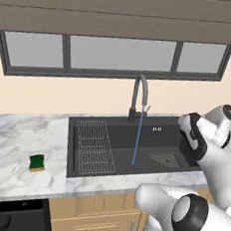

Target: Soak the sponge with water for a few seconds and then drop it inside the sink.

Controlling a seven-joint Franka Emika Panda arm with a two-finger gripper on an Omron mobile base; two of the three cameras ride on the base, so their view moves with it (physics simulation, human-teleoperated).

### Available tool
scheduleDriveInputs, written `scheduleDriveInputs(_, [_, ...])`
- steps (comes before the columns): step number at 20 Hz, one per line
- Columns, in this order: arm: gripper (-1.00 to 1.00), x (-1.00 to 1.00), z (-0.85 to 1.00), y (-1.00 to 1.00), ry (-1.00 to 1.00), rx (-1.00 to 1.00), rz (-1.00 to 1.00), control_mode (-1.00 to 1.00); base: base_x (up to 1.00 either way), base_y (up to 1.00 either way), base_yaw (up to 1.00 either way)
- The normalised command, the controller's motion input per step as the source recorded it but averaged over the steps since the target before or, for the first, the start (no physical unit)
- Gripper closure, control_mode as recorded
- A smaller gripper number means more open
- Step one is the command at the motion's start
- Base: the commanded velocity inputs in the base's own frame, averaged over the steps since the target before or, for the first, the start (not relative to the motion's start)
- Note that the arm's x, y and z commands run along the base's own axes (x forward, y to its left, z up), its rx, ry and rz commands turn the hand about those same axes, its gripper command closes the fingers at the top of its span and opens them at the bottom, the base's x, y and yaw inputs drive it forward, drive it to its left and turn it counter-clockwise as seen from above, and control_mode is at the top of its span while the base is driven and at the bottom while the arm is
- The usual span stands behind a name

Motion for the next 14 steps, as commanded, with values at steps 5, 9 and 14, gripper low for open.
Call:
scheduleDriveInputs(5, [-1.0,-0.17,0.32,0.61,0.0,-0.02,0.0,-1.0,0.0,0.0,0.0])
scheduleDriveInputs(9, [-1.0,-0.39,0.42,0.58,0.0,-0.06,0.0,-1.0,0.0,0.0,0.0])
scheduleDriveInputs(14, [-1.0,-0.4,0.37,0.58,0.0,-0.06,0.0,-1.0,0.0,0.0,0.0])
